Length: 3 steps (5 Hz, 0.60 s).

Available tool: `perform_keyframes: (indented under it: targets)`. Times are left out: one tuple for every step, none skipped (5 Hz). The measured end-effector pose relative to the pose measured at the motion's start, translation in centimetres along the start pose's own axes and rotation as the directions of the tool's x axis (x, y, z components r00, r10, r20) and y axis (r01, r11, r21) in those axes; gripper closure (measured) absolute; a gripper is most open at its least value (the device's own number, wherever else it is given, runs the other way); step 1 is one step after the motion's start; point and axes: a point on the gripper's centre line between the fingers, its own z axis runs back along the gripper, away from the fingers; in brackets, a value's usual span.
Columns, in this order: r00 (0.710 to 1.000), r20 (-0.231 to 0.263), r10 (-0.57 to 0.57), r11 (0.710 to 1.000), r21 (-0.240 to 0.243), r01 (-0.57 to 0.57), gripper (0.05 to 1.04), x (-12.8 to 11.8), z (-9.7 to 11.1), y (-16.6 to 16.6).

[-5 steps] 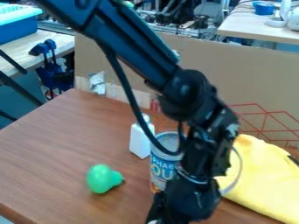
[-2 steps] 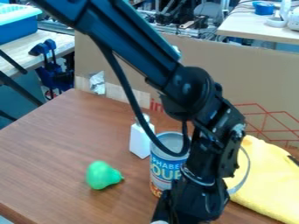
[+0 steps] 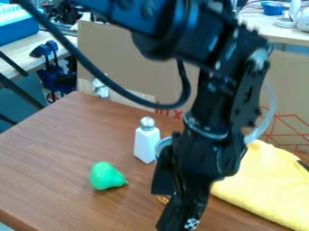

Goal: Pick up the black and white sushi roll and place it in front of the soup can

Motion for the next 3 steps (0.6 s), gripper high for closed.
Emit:
perform_keyframes:
  targets:
    - [0.979,-0.025,0.201,0.979,-0.012,-0.201,0.082,-1.12,0.79,-0.40]
    - [0.901,0.067,0.428,0.902,-0.081,-0.423,0.082,-2.05,0.82,-0.59]
    - [0.804,0.145,0.576,0.816,-0.153,-0.557,0.082,-1.88,0.25,0.11]
